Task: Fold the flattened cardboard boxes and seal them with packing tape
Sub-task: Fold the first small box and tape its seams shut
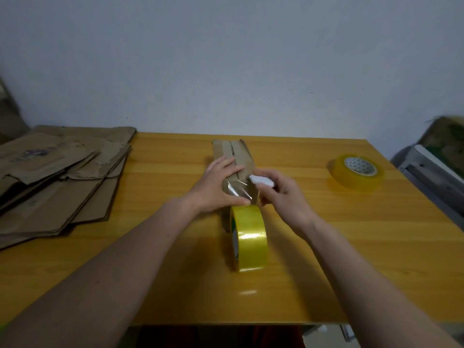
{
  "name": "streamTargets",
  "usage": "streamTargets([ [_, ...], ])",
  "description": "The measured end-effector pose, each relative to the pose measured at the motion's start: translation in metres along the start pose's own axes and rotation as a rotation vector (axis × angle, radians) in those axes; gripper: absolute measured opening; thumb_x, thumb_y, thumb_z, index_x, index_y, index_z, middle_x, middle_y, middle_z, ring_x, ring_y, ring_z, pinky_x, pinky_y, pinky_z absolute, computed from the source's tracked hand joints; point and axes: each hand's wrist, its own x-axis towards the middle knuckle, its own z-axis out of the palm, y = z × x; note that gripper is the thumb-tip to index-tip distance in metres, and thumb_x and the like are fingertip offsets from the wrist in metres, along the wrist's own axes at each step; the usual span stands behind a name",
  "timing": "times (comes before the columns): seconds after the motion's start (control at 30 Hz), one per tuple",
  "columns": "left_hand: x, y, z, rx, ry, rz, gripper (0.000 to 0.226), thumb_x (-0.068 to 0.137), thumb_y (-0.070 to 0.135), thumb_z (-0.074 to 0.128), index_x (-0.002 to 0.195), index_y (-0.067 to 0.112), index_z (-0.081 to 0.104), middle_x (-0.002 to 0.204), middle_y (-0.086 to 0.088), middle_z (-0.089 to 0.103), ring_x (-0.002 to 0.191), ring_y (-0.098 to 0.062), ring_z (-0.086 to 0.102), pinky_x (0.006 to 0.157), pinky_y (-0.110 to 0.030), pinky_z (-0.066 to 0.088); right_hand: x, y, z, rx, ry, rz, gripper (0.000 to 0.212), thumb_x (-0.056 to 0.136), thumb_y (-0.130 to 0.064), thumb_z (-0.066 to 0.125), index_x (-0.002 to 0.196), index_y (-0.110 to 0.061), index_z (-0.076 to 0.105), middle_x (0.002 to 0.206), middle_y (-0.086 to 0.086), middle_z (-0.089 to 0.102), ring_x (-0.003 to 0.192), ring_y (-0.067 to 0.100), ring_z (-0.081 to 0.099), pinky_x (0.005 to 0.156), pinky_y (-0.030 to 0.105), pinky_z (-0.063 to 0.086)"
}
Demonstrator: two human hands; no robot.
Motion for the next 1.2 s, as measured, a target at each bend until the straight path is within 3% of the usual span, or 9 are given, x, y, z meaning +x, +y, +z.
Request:
streamTargets([
  [0.07,-0.004,0.002,0.002,-0.014,0.082,-0.046,0.101,0.062,0.047,0.085,0.148,0.028,0.035,0.159,0.005,0.020,0.146,-0.012,0.008,0.119,-0.039,0.016,0.000,0.002,0.000,-0.051,-0.023,0.019,0.031,0.092,-0.003,0.057,0.122,-0.014,0.058,0.104,0.006,0.062,0.078,0.012,0.058,0.066,0.024,0.052],
  [0.2,-0.015,0.010,0.008,-0.115,0.180,-0.147,0.114,0.057,0.043,0.090,0.151,0.030,0.026,0.161,0.005,0.012,0.146,-0.014,0.007,0.118,-0.037,0.016,0.000,0.000,0.002,-0.041,0.084,-0.049,0.016,0.097,-0.009,0.051,0.107,-0.009,0.064,0.076,0.008,0.063,0.067,0.023,0.057,0.065,0.040,0.050],
  [0.33,-0.028,0.021,0.015,-0.268,0.299,-0.323,0.119,0.058,0.034,0.091,0.152,0.028,0.018,0.157,-0.001,0.013,0.145,-0.019,0.016,0.113,-0.031,0.022,0.002,0.000,0.006,-0.124,0.097,-0.164,0.019,0.095,-0.019,0.056,0.109,-0.012,0.067,0.102,0.007,0.066,0.096,0.025,0.062,0.082,0.050,0.052],
  [0.5,-0.040,0.026,0.035,-0.740,0.400,-0.669,0.097,0.068,0.031,0.086,0.146,0.014,0.030,0.134,-0.005,0.047,0.113,-0.017,0.052,0.093,-0.031,0.045,0.004,0.000,0.009,-0.162,0.091,-0.193,0.015,0.094,-0.010,0.058,0.100,-0.021,0.066,0.091,-0.008,0.067,0.085,0.001,0.060,0.074,0.023,0.047],
  [0.6,-0.038,0.024,0.041,-1.023,0.293,-0.782,0.108,0.046,0.046,0.090,0.137,0.009,0.046,0.123,-0.008,0.062,0.106,-0.024,0.064,0.089,-0.039,0.055,0.004,0.004,0.008,-0.201,0.128,-0.183,0.006,0.093,-0.010,0.059,0.096,-0.014,0.063,0.084,-0.009,0.062,0.075,0.000,0.054,0.067,0.022,0.043],
  [0.63,-0.037,0.022,0.042,-1.058,0.269,-0.786,0.107,0.041,0.047,0.089,0.132,0.007,0.051,0.117,-0.009,0.066,0.102,-0.026,0.066,0.086,-0.040,0.056,0.004,0.005,0.007,-0.215,0.135,-0.182,0.005,0.092,-0.011,0.059,0.096,-0.011,0.062,0.083,-0.008,0.062,0.074,0.002,0.053,0.066,0.023,0.042],
  [0.73,-0.035,0.024,0.041,-1.042,0.258,-0.744,0.059,0.068,0.023,0.084,0.119,0.003,0.060,0.105,-0.012,0.070,0.095,-0.026,0.068,0.084,-0.037,0.056,0.002,0.006,0.007,-0.248,0.121,-0.185,0.005,0.092,-0.010,0.060,0.096,-0.009,0.061,0.081,-0.009,0.060,0.071,-0.001,0.051,0.064,0.020,0.040],
  [0.93,-0.031,0.023,0.041,-1.086,0.236,-0.736,0.090,0.048,0.028,0.081,0.132,0.012,0.052,0.111,-0.009,0.069,0.099,-0.027,0.067,0.088,-0.044,0.056,-0.002,0.007,0.006,-0.429,0.101,-0.241,0.013,0.092,-0.014,0.061,0.104,-0.016,0.066,0.098,-0.003,0.062,0.093,0.015,0.055,0.079,0.028,0.044],
  [1.2,-0.026,0.019,0.038,-1.052,0.202,-0.713,0.056,0.071,0.010,0.081,0.123,0.007,0.060,0.106,-0.012,0.071,0.100,-0.028,0.067,0.093,-0.045,0.054,-0.003,0.010,0.006,-0.755,0.117,-0.480,0.018,0.089,-0.011,0.058,0.104,-0.007,0.067,0.094,0.008,0.057,0.090,0.022,0.052,0.071,0.026,0.037],
])
